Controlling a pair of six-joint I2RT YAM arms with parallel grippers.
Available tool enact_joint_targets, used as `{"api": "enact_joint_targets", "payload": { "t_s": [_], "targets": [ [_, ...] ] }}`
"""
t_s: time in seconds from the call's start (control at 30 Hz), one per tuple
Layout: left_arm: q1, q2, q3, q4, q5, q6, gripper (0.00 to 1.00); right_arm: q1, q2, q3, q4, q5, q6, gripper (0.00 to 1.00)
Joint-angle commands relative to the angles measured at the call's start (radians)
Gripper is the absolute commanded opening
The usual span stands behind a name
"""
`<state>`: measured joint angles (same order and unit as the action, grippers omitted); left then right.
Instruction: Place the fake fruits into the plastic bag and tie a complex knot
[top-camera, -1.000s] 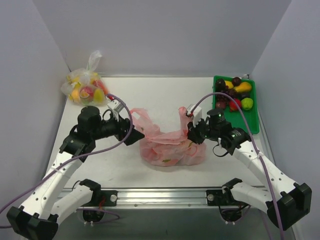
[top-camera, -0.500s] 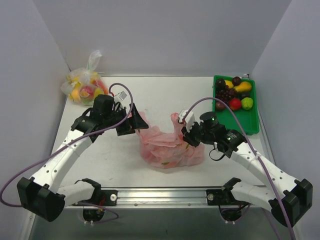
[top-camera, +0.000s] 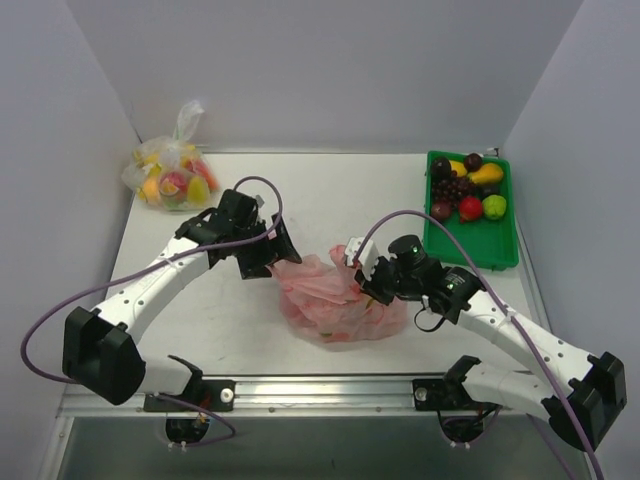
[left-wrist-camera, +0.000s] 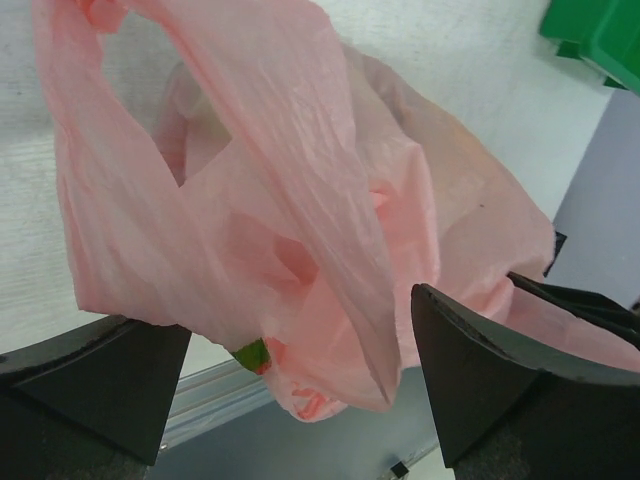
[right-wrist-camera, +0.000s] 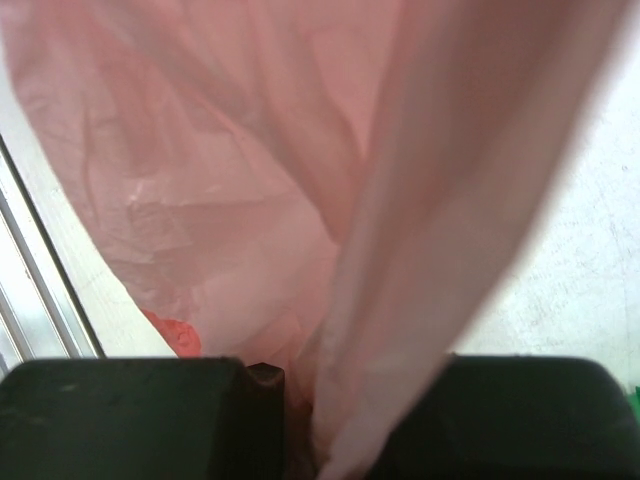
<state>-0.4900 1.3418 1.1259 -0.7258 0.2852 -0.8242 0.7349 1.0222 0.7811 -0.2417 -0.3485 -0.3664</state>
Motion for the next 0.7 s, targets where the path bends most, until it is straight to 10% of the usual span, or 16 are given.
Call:
{"api": "enact_joint_targets", "payload": {
  "t_s": [0.0,0.13,0.3,0.5,0.67],
  "targets": [
    [-0.001,0.04,0.041,-0.029,-0.063,-0.004,0.98,0.011,-0.031,-0.009,0.019,0.005,-0.019,0.0],
    [0.002,-0.022,-0.006,0.132,-0.087,0.071,0.93,0.009,-0.051,-0.017,0.015,-0.007,-0.012,0.0],
    [0.039,-0.076,-0.04,0.327,-0.08,0.152,0.41,0.009,-0.096,-0.036,0.015,-0.012,-0.005,0.0],
    [0.033,0.02,-0.015,0.244,-0.096,0.158,0.98,0.009,-0.117,-0.04,0.008,-0.015,0.0,0.0],
    [0.033,0.095,-0.021,0.197,-0.116,0.152,0.97,0.011,-0.12,-0.039,0.008,-0.03,-0.003,0.0]
  ]
}}
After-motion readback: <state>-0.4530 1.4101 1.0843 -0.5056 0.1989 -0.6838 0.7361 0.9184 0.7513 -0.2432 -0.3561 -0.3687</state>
